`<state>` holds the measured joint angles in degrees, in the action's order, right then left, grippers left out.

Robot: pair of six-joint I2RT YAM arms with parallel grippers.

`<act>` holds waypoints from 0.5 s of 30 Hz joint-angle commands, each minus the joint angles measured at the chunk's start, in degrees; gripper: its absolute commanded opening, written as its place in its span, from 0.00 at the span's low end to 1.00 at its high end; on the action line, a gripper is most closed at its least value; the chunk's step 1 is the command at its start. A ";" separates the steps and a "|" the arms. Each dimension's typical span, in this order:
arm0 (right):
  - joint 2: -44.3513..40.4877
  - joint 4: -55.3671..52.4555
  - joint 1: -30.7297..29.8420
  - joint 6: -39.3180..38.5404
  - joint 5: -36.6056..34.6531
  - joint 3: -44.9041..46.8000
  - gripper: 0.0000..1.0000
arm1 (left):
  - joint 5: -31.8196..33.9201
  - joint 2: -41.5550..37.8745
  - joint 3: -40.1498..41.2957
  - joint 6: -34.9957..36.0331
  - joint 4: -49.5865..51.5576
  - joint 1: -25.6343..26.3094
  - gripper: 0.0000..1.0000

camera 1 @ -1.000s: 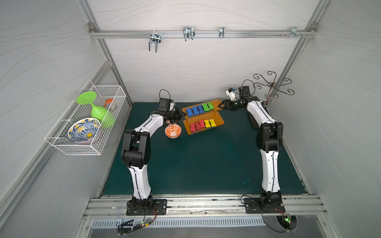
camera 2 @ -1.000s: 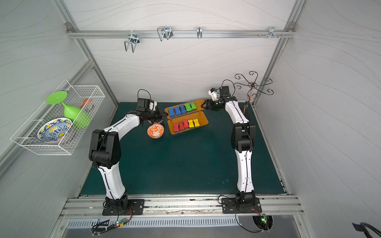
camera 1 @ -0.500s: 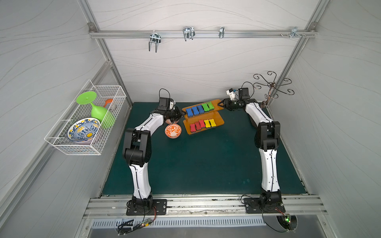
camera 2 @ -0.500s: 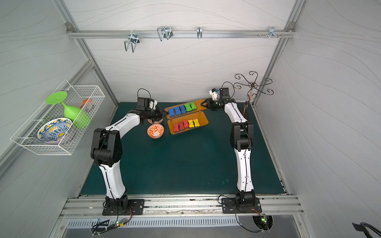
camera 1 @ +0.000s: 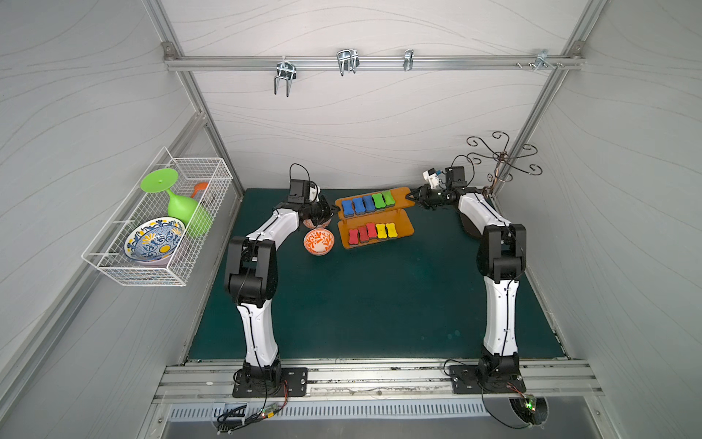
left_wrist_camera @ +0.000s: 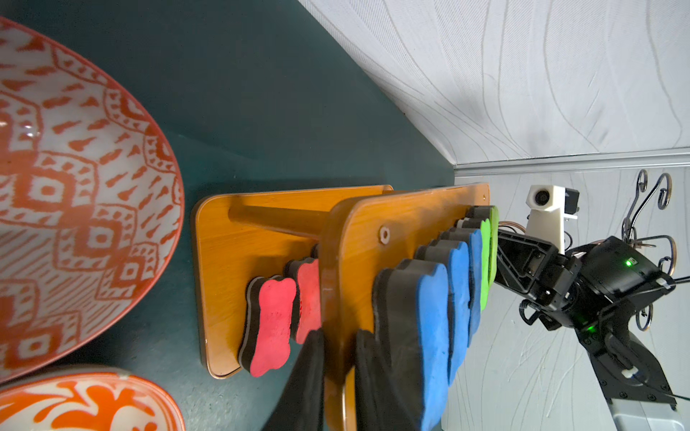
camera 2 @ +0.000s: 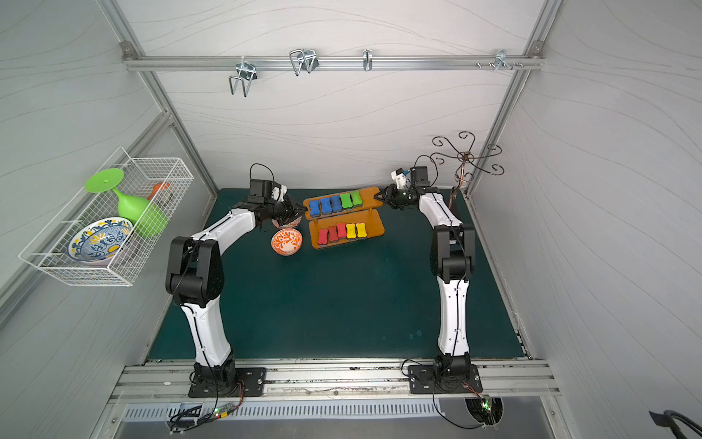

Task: Remove the whiteboard erasers from the shelf
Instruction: Move the shelf to the center of the board.

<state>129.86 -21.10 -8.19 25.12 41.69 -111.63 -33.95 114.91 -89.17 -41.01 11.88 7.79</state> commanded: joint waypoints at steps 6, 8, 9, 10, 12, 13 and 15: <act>-11.44 0.88 -2.51 -6.35 -10.74 11.93 0.09 | -0.59 -3.06 3.33 -0.11 -4.63 1.35 0.13; -13.04 0.89 -2.99 -6.39 -12.29 13.56 0.09 | -0.34 -4.01 4.19 -0.03 -4.67 1.62 0.13; -13.73 0.81 -3.36 -6.47 -13.22 14.26 0.09 | -0.32 -4.34 4.46 -0.03 -4.67 1.76 0.13; -14.55 0.65 -3.72 -6.63 -14.25 15.05 0.08 | -0.32 -4.79 4.91 0.06 -4.62 1.96 0.13; -16.04 0.43 -4.37 -7.04 -15.88 16.53 0.08 | -0.32 -5.78 6.06 0.02 -4.75 2.35 0.13; -16.74 0.11 -4.56 -6.96 -16.41 17.37 0.09 | -0.32 -6.42 6.54 0.05 -4.71 2.63 0.13; -18.01 -0.26 -4.49 -6.75 -16.77 19.29 0.08 | -0.15 -7.62 7.59 0.36 -4.68 3.26 0.13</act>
<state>113.67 -19.68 -10.68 24.45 31.24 -94.98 -31.09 110.17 -82.65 -41.15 7.46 8.36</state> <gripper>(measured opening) 0.268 0.133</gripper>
